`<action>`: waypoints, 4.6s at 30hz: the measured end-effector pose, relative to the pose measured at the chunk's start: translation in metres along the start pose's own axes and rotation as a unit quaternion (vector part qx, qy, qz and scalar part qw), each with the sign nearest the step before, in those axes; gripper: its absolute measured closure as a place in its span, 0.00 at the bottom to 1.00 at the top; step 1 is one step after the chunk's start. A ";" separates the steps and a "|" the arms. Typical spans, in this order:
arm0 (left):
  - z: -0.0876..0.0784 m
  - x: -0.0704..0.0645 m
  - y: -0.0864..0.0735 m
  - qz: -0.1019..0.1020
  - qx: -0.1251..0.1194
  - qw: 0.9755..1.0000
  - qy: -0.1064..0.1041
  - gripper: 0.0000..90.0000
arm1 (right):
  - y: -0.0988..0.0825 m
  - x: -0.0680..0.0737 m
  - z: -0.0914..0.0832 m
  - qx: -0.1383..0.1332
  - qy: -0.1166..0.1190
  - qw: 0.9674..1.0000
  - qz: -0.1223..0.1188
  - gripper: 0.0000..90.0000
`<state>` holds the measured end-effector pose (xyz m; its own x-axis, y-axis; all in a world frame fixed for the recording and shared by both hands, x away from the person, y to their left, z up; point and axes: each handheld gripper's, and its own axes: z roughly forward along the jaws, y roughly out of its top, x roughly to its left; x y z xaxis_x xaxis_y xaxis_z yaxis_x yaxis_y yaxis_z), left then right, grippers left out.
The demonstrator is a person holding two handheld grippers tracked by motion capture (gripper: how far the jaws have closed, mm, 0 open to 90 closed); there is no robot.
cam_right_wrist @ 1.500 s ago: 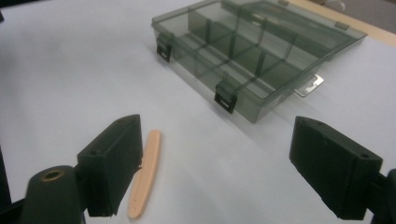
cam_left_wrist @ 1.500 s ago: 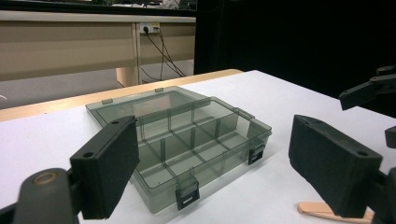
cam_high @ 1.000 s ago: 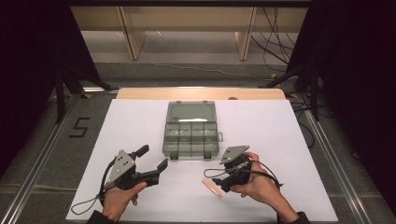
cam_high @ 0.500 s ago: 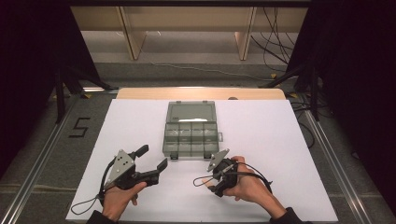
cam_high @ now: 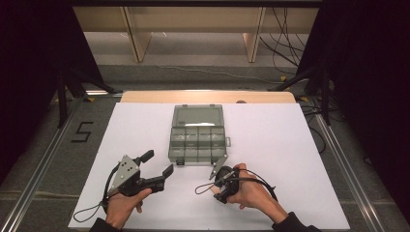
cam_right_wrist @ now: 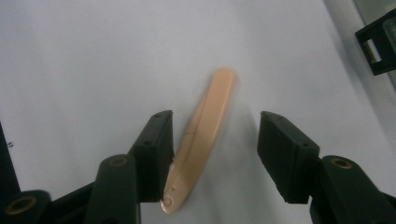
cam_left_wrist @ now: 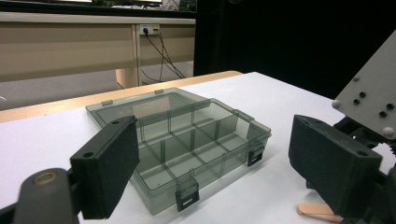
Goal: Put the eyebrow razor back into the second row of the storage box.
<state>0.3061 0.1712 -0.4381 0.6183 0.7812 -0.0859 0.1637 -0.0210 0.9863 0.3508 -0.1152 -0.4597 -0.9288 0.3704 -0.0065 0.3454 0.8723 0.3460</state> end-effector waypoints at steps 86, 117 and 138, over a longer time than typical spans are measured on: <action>-0.001 0.001 0.001 -0.002 0.000 1.000 0.004 0.18 | 0.054 -0.057 -0.044 -0.097 -0.070 0.993 0.003 0.83; -0.001 0.001 0.000 -0.004 0.001 1.000 0.004 0.18 | 0.082 -0.089 -0.014 -0.067 -0.075 0.995 0.003 0.83; -0.002 0.001 0.001 -0.007 -0.002 1.000 0.003 0.18 | 0.084 -0.093 -0.004 -0.062 -0.062 0.996 0.013 0.78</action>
<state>0.3055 0.1729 -0.4373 0.6121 0.7846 -0.0986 0.1691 -0.0081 0.9856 0.4656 -0.0777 -0.4263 -0.8934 0.4356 -0.1099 0.3424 0.8187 0.4610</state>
